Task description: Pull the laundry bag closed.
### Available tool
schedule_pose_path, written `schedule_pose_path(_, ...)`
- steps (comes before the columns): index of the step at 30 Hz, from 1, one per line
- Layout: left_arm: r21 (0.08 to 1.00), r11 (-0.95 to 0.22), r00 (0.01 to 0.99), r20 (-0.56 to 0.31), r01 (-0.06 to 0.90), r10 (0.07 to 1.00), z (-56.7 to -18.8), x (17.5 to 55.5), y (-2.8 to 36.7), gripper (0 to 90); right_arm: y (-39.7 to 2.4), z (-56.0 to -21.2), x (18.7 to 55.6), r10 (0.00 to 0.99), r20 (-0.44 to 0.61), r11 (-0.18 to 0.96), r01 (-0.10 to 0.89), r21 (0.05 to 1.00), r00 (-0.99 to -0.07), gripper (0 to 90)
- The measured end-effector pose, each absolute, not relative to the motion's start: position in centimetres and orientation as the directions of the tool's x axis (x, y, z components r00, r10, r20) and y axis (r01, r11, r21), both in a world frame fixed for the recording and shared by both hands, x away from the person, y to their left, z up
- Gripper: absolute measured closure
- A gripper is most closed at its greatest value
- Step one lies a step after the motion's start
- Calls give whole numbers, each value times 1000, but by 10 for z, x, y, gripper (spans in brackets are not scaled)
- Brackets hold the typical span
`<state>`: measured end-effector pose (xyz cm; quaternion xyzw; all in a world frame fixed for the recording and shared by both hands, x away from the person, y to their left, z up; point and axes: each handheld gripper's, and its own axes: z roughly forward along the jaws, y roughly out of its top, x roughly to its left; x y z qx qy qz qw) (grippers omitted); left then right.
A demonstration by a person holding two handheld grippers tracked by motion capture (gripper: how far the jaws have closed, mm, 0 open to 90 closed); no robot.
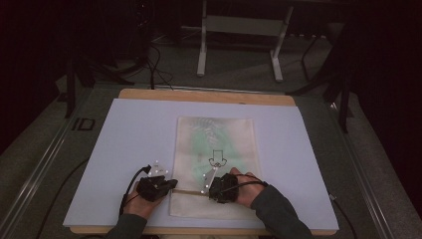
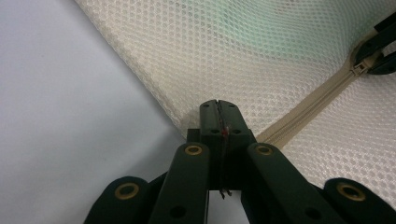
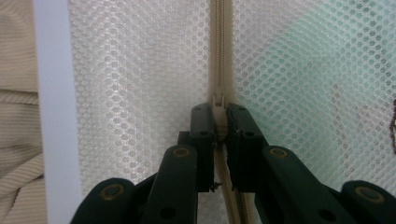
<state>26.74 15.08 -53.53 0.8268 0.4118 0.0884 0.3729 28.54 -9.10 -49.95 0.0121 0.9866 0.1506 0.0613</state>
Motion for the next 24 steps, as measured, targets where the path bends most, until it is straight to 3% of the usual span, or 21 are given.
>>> schedule_pose_path(24, 688, -388, 646, -155, 613, 747, -535, 267, 150, 894, -97, -498, 285, 43, -119, 956, 7, 294, -992, 822)
